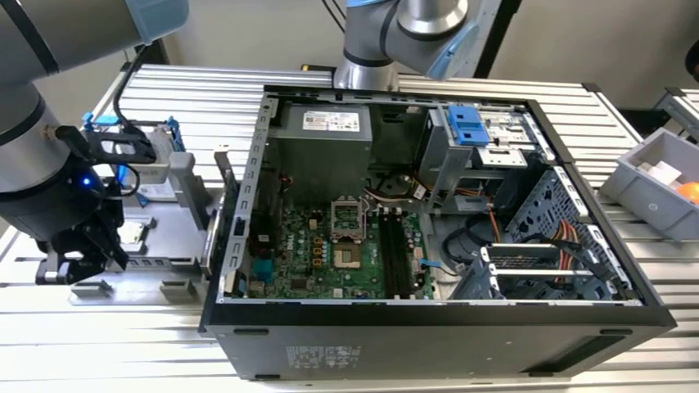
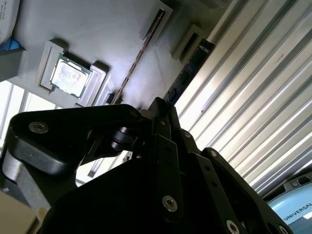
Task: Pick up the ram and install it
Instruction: 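Pick up the ram and move it above insertion slot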
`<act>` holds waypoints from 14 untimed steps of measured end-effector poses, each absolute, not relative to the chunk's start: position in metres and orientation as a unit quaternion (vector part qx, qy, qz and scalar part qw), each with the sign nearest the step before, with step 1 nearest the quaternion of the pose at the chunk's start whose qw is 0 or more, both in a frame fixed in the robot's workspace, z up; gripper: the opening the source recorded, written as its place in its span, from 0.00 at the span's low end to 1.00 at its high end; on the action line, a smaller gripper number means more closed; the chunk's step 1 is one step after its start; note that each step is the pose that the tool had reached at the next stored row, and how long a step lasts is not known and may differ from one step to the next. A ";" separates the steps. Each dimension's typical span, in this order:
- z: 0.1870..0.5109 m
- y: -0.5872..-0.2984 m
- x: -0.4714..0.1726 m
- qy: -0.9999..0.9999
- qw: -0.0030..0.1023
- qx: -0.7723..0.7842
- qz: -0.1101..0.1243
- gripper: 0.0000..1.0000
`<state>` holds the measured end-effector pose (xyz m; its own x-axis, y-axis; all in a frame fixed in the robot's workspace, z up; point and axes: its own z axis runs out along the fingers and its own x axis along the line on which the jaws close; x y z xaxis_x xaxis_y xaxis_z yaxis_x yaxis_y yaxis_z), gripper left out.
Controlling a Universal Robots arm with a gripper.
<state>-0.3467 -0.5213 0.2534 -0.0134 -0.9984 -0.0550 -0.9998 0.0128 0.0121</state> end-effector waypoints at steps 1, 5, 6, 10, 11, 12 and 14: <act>0.254 -0.521 -0.347 0.711 0.015 -0.702 0.024 0.00; 0.255 -0.521 -0.347 0.711 0.015 -0.702 0.024 0.00; 0.255 -0.521 -0.347 0.711 0.015 -0.702 0.024 0.00; 0.256 -0.521 -0.347 0.711 0.015 -0.702 0.024 0.00; 0.257 -0.521 -0.347 0.711 0.015 -0.702 0.024 0.00; 0.257 -0.521 -0.347 0.711 0.015 -0.702 0.024 0.00; 0.258 -0.521 -0.347 0.711 0.015 -0.702 0.024 0.00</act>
<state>-0.3467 -0.5213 0.2585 -0.0134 -0.9984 -0.0549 -0.9998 0.0128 0.0121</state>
